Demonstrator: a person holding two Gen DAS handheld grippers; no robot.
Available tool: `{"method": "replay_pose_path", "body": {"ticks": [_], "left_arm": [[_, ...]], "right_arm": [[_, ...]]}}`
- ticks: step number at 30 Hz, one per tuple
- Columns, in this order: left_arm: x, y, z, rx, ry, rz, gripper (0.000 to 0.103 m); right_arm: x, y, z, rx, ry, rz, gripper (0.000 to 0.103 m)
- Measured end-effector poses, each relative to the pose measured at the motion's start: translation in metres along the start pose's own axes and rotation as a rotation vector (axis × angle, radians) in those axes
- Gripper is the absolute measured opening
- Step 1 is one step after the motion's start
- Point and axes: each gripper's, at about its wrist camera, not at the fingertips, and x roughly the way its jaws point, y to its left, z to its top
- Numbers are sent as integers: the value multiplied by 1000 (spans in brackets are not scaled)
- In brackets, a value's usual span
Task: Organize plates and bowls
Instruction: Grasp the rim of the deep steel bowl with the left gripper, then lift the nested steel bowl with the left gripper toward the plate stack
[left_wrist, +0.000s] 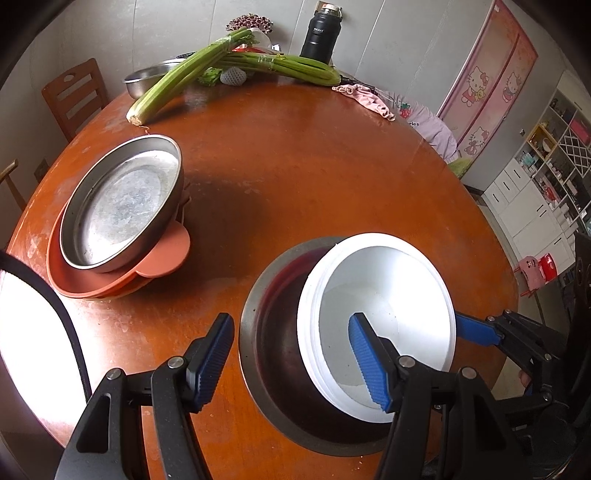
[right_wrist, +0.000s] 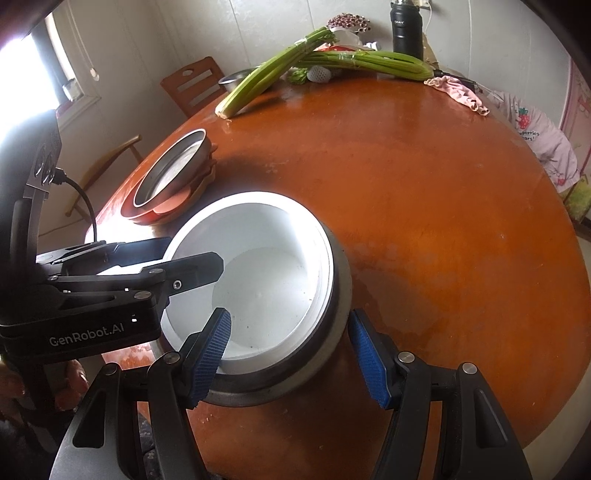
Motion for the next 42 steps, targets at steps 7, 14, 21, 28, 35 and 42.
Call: {"method": "replay_pose_path", "body": {"ticks": [7,14,21,28,35,42], "left_arm": [[6,-3,-1,15,14,15,64],[12,-3,-3,18,29,17,64],[17,-2,-6,18,41,27,64],[17,0,-8,10,44,20,64],[19,1,-9,1,43,15,64],[19,0,-10,-9,45,12,64]], "right_arm": [[1,1,-1,-3,10,1,68],[7,4,-4,-11,39,11,68],[10,5,-5,-19,52,20,68],[11,6,-7,-23,55,25,68],[11,4,-8,-21,52,30,68],[11,5,-8,-19,50,31,68]]}}
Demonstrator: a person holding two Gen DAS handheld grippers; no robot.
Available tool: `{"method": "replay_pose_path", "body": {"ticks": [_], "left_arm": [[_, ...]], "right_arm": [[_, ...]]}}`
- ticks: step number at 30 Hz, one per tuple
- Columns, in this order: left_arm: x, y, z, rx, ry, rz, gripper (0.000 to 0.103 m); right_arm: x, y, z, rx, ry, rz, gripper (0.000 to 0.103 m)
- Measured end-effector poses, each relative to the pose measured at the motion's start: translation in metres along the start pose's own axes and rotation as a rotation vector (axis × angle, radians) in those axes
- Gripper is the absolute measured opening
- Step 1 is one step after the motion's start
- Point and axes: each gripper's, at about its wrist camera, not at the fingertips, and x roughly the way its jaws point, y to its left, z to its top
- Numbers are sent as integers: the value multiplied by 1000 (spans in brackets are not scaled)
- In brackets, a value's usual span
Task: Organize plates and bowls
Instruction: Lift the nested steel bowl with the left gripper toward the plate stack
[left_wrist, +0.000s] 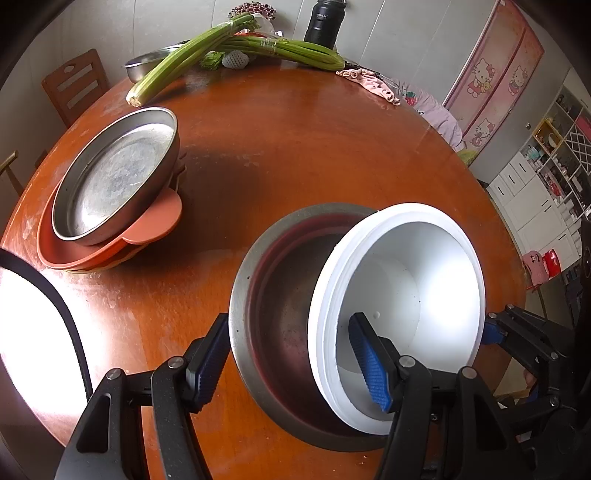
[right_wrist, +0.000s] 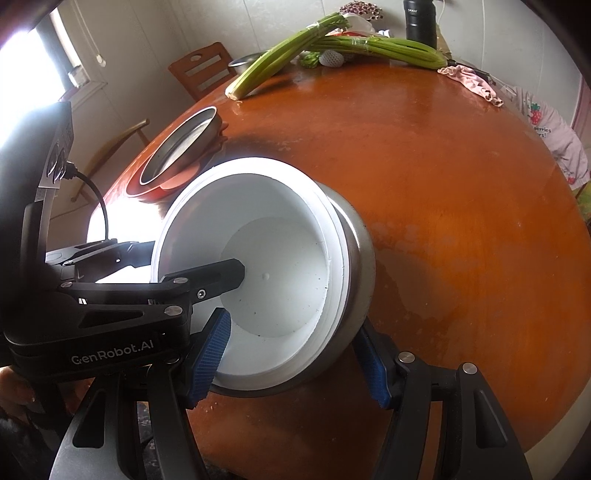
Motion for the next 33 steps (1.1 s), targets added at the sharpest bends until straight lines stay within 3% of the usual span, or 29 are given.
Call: {"method": "replay_pose_path", "body": {"ticks": [33], "left_arm": [[-4,-3,6,-13,-7,-25,64]], "right_arm": [[-3,6,4,-14,-12,8,69]]}}
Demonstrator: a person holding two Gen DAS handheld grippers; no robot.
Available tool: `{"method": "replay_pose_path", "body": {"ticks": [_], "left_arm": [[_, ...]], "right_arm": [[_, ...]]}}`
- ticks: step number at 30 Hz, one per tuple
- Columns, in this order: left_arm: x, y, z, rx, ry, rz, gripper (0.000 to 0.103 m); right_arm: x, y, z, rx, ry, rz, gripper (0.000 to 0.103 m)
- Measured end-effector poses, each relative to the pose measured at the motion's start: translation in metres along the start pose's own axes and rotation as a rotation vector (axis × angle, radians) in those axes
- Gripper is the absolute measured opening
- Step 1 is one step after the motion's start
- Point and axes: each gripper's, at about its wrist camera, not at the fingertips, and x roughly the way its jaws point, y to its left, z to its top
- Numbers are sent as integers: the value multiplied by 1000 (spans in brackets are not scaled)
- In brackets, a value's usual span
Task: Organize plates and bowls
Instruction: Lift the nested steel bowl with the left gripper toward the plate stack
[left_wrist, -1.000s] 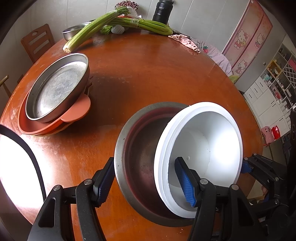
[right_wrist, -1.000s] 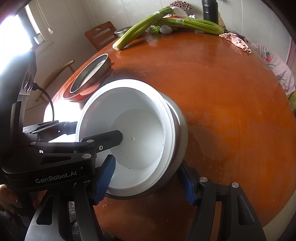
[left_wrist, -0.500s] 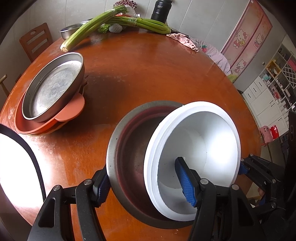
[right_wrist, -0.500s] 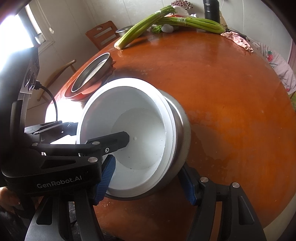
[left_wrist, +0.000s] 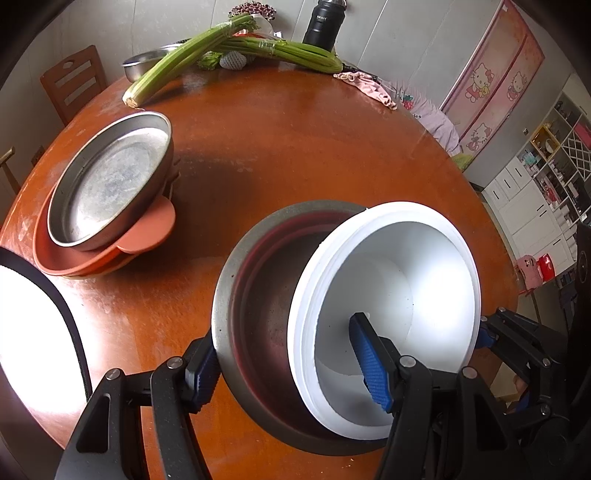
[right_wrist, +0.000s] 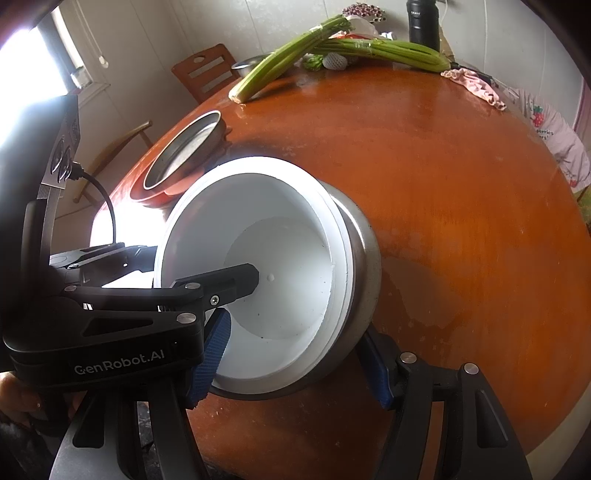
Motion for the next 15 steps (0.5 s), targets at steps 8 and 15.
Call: {"method": "replay_pose_path", "body": {"ticks": [8,15], "left_arm": [[-13,8,4,-11,-21,-3,64],[-31,26,13,-29,-51,-3,64]], "right_arm": [[-3,9,12,-16,-14,-1,69],[-4,26,30,-47,-25,-3,69]]}}
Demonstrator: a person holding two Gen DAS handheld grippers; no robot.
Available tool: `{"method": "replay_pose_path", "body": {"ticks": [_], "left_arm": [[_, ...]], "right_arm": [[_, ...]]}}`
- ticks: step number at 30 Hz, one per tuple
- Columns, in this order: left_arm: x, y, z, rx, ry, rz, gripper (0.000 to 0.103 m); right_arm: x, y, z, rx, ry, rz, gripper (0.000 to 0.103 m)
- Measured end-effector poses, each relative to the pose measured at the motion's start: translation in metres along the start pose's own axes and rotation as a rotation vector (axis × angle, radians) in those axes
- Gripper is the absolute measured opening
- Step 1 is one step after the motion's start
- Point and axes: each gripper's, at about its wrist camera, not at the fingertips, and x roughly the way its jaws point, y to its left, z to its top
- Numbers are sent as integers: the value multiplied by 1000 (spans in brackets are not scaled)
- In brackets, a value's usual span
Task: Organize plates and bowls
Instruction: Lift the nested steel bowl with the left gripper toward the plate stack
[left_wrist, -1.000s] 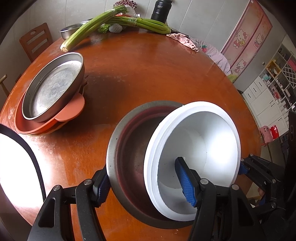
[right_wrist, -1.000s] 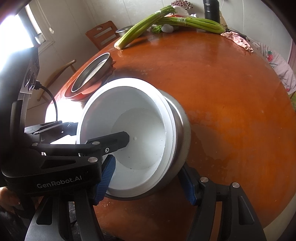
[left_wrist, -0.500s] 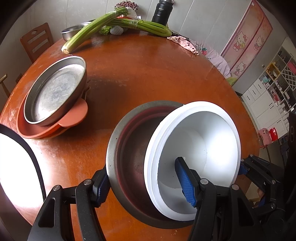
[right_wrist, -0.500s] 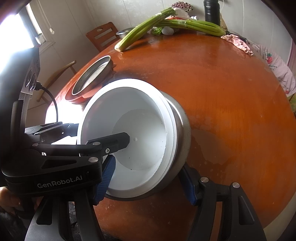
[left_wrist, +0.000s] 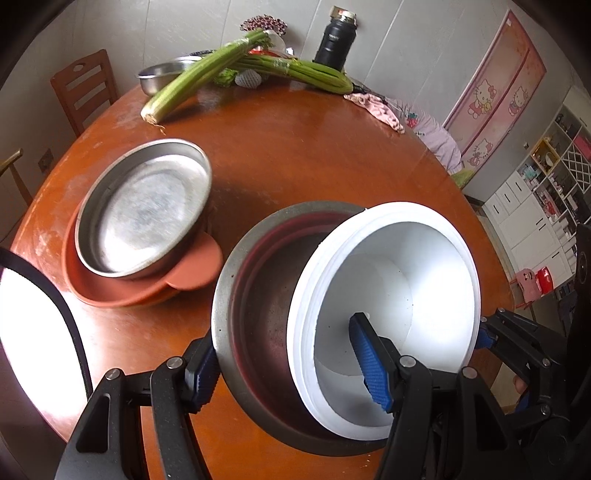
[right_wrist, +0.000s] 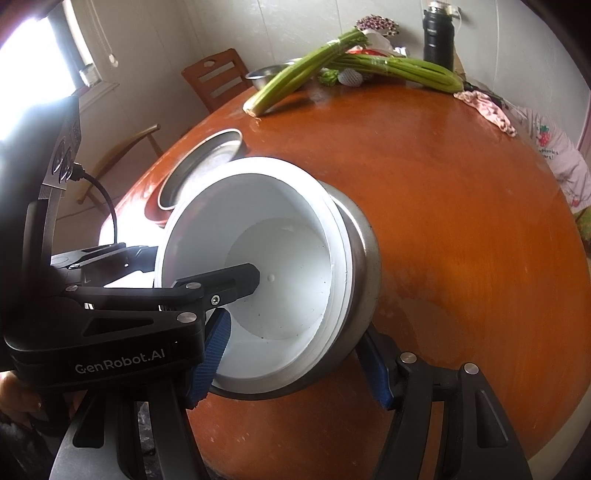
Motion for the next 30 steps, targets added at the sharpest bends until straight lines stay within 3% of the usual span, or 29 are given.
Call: {"method": "replay_pose_path", "body": {"ticks": [18,30], "left_arm": [[-48,89,43,-73,-97,70,64],[-41,136,69,-125,-99,85,64]], "right_arm": [[19,77,76,-110,-38,75,69],[53,108,119,-153,-18,87,69]]}}
